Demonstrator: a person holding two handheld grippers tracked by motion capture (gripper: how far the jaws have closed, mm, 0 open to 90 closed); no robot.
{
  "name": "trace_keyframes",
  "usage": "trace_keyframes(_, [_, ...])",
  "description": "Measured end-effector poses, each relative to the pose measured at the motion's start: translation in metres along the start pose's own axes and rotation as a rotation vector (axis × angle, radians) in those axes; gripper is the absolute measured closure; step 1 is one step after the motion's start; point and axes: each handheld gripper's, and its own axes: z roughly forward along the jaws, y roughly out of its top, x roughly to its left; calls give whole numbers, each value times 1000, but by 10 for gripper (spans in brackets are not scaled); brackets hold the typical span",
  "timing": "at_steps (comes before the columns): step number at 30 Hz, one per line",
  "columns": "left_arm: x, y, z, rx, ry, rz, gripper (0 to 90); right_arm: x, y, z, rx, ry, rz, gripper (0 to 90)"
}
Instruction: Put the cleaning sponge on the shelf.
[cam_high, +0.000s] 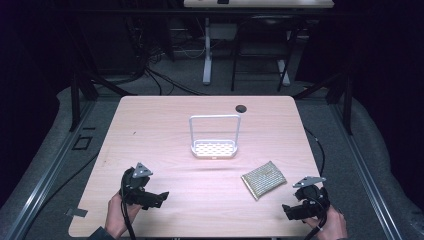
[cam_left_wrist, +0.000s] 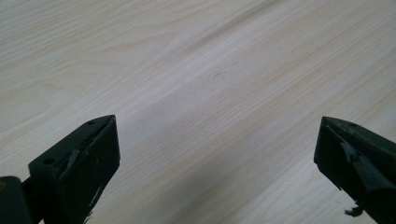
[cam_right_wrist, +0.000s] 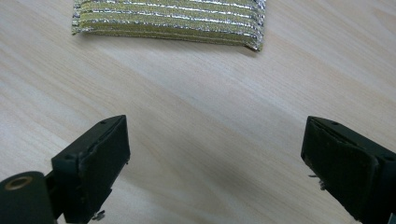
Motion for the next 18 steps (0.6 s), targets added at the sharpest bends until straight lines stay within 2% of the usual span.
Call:
trace_keyframes(5, [-2,0,3,19,-13,27,14,1,3,1,0,7,-8,74])
trace_keyframes(12, [1,-1,4,9,-14,11,16,2,7,3,-18,24,-9,46])
trace_keyframes(13, [2,0,5,21,-18,22,16,2,8,2,-27,30,-11,37])
trace_keyframes(18, [2,0,4,15,-13,30,17,2,14,5,-40,48,-11,21])
